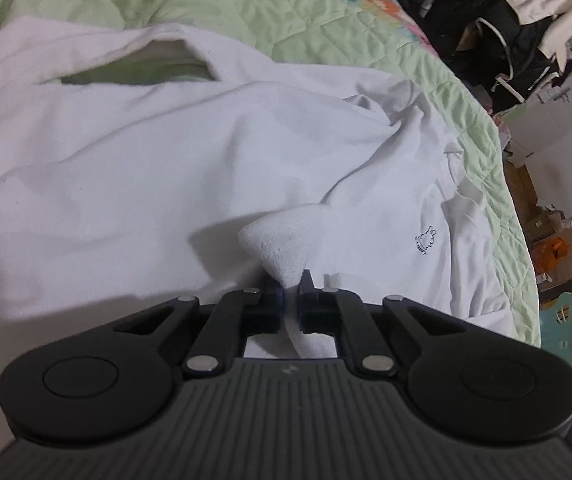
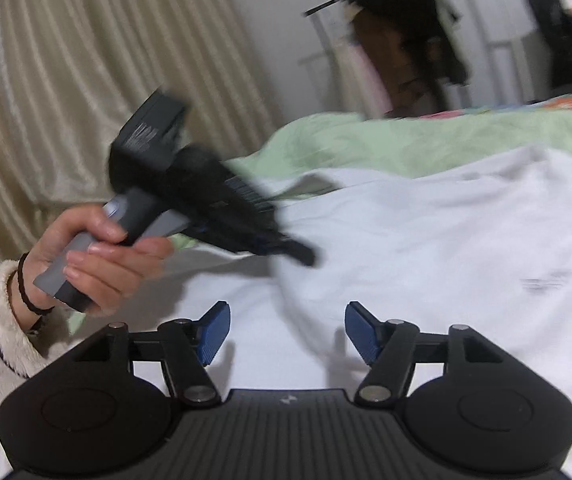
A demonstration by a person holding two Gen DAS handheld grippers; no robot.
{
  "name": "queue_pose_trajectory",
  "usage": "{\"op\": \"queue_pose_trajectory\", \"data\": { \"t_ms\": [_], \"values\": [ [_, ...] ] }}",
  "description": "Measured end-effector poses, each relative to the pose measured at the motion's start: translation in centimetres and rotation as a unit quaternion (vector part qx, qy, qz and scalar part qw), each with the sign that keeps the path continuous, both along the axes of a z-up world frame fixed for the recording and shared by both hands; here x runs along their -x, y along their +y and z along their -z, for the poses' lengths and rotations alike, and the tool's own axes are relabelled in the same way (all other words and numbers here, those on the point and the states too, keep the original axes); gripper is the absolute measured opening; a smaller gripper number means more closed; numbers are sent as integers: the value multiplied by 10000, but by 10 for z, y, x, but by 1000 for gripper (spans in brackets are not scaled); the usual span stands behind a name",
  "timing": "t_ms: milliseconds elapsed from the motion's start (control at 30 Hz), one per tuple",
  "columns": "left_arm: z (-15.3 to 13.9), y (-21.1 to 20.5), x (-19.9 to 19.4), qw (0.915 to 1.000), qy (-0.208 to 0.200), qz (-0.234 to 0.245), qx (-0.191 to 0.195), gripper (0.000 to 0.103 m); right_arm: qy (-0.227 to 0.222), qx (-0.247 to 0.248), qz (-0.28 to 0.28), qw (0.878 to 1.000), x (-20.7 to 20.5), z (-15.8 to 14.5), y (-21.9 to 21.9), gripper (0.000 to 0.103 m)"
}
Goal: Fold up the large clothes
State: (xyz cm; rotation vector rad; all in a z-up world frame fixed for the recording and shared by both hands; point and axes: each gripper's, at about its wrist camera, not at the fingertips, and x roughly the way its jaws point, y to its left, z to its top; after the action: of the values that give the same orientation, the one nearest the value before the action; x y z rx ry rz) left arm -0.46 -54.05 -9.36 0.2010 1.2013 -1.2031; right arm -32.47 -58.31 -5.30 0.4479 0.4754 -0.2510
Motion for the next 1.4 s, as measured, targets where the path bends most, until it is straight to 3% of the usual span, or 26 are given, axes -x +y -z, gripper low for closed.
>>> {"op": "queue_pose_trajectory", "data": {
  "t_ms": [67, 167, 300, 367, 400, 433, 467, 600, 667, 733, 867, 933, 1000, 1067, 1100, 1133, 1167, 1200, 1233, 1400],
  "values": [
    [-2, 2, 1, 9999, 32, -9, 120, 6, 220, 142, 349, 9990, 20, -2, -28, 72],
    [-8, 4, 2, 9992, 157, -43, 365, 6, 963, 359, 764, 9918, 37, 7, -74, 72],
    [-16, 2, 6, 9984, 138, 16, 556, 6, 1684, 261, 537, 9839, 46, 32, -105, 72],
    [-31, 3, 13, 9931, 115, 342, 1119, 5, 1879, -152, 135, 9820, 52, 46, -105, 35],
    [-33, 3, 16, 9918, 81, 403, 1213, 5, 1915, -215, -90, 9812, 52, 50, -98, 1],
    [-46, 0, 27, 9880, -301, 638, 1375, 5, 1950, -278, -314, 9799, 52, 54, -91, 1],
    [-55, -3, 33, 9843, -406, 792, 1525, 5, 1981, -211, -288, 9795, 56, 55, -84, 1],
    [-74, -13, 41, 9744, -209, 1055, 1974, 5, 1838, 202, 633, 9807, 89, 43, -68, 0],
    [-82, -17, 44, 9695, -197, 1036, 2210, 5, 1755, 318, 877, 9801, 102, 39, -71, 4],
    [-85, -17, 43, 9674, 9, 913, 2364, 5, 1722, 460, 1044, 9784, 113, 37, -75, 34],
    [-82, -8, 43, 9661, 104, 788, 2458, 5, 1683, 894, 1204, 9743, 121, 37, -87, 55],
    [-81, -4, 43, 9659, 111, 798, 2460, 5, 1761, 1154, 1123, 9711, 110, 40, -94, 83],
    [-80, -3, 43, 9648, 146, 828, 2491, 5, 1886, 1389, 1039, 9666, 94, 43, -100, 84],
    [-81, -2, 43, 9633, 193, 850, 2538, 5, 2384, 1402, 593, 9592, 67, 57, -114, 83],
    [-82, -2, 43, 9623, 230, 863, 2569, 5, 2697, 1321, 396, 9530, 60, 65, -117, 74],
    [-84, -2, 43, 9613, 267, 876, 2600, 5, 2909, 1197, 248, 9489, 55, 71, -119, 51],
    [-85, -2, 44, 9598, 273, 897, 2645, 5, 2974, 1070, 195, 9485, 54, 74, -120, 43],
    [-86, -2, 45, 9578, 252, 934, 2705, 5, 2930, 968, 309, 9507, 56, 73, -119, 21],
    [-86, -2, 47, 9557, 223, 975, 2769, 5, 2844, 872, 513, 9533, 60, 69, -117, 13],
    [-89, -4, 60, 9339, 52, 1224, 3359, 5, 2569, 1539, 1415, 9435, 91, 36, -84, 11]
  ]
}}
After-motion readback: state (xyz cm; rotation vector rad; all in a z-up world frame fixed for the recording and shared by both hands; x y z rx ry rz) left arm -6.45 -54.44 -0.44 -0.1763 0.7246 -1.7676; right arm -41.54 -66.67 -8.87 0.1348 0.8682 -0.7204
